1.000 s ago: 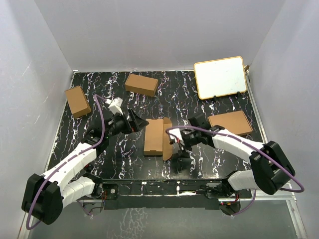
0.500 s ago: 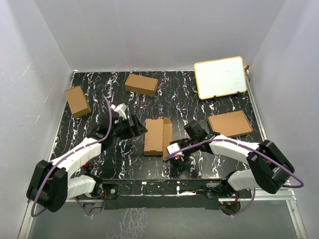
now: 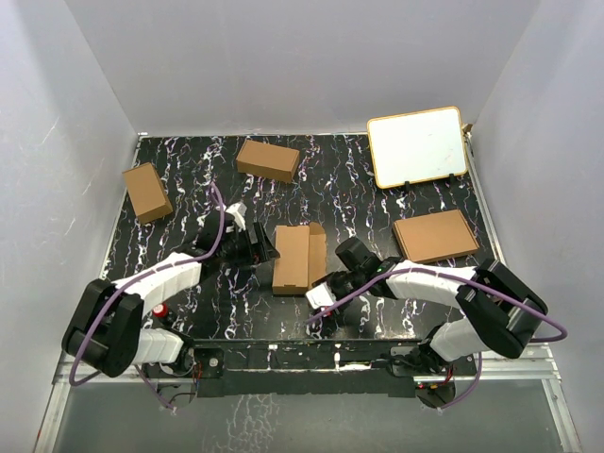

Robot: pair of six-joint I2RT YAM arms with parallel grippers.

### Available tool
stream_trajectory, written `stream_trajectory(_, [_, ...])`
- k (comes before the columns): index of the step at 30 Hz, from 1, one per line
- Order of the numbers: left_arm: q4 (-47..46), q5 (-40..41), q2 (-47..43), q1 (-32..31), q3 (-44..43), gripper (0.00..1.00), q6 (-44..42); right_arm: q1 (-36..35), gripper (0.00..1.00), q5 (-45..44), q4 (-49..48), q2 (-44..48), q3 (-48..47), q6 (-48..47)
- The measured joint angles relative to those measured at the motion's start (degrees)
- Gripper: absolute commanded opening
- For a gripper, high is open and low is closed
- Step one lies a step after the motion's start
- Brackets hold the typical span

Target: Fold the paper box

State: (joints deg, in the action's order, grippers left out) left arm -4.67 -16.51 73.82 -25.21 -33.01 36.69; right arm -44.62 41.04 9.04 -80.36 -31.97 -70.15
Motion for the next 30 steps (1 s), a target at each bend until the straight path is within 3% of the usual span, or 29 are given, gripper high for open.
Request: stream_trajectory(30, [-3.15,-1.03,6.34,-1.18,-0.42,0.74,-1.14,-0.33,0.15,-2.89,-3.26,-0.68,0.00,4.76])
